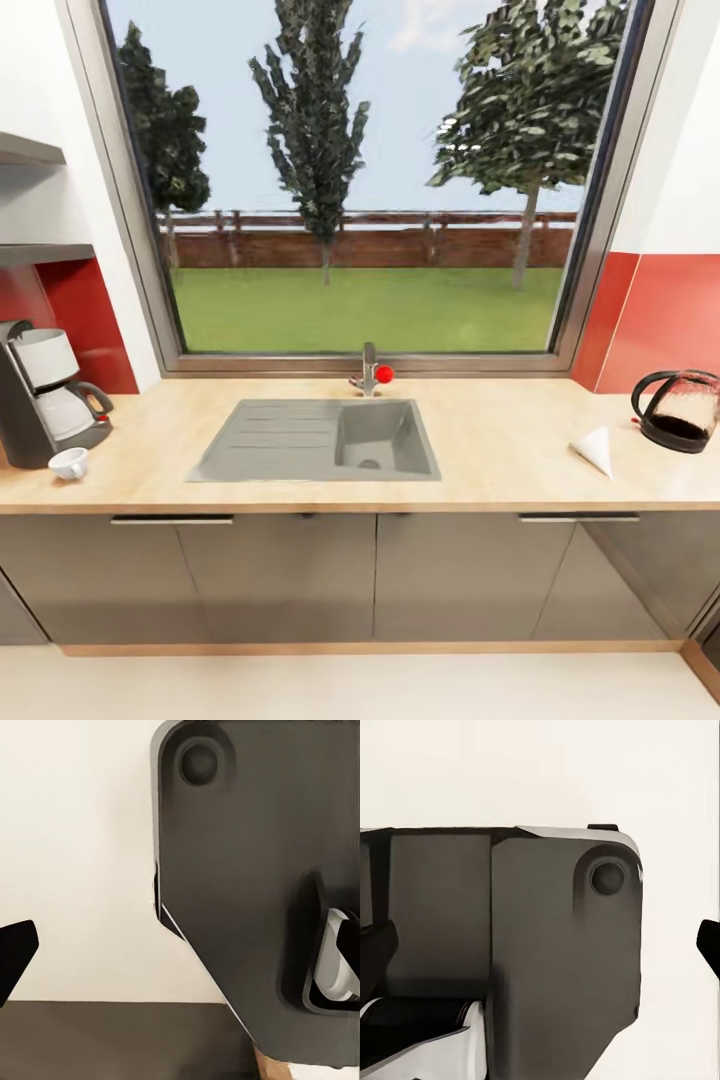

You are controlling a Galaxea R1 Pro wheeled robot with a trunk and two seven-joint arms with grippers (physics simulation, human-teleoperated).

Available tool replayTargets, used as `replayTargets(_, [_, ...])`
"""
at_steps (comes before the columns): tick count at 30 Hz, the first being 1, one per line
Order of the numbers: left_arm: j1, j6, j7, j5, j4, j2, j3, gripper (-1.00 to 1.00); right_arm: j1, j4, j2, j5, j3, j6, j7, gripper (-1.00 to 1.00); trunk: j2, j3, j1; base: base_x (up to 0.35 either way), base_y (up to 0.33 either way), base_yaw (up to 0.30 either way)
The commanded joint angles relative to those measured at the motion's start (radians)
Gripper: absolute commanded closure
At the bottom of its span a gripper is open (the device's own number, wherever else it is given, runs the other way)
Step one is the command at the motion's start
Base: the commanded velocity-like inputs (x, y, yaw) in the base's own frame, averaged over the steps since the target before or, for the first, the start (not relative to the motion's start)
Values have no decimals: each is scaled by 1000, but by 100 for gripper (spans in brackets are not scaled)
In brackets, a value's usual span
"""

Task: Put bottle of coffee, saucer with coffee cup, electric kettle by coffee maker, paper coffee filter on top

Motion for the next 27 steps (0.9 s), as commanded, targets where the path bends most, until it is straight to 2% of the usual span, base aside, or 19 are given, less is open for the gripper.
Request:
replayTargets(1, [0, -3, 1, 0, 1, 1, 0, -100, 0, 0, 0, 1, 3, -3, 0, -100, 0, 0, 1, 239, -178, 0])
replayTargets(10, [0, -4, 2, 0, 1, 2, 0, -100, 0, 2, 0, 2, 5, -29, 0, -100, 0, 0, 1, 225, -214, 0])
replayTargets(27, [0, -4, 2, 6, 1, 2, 6, -100, 0, -1, 2, -3, -3, -29, 0, -100, 0, 0, 1, 185, -239, 0])
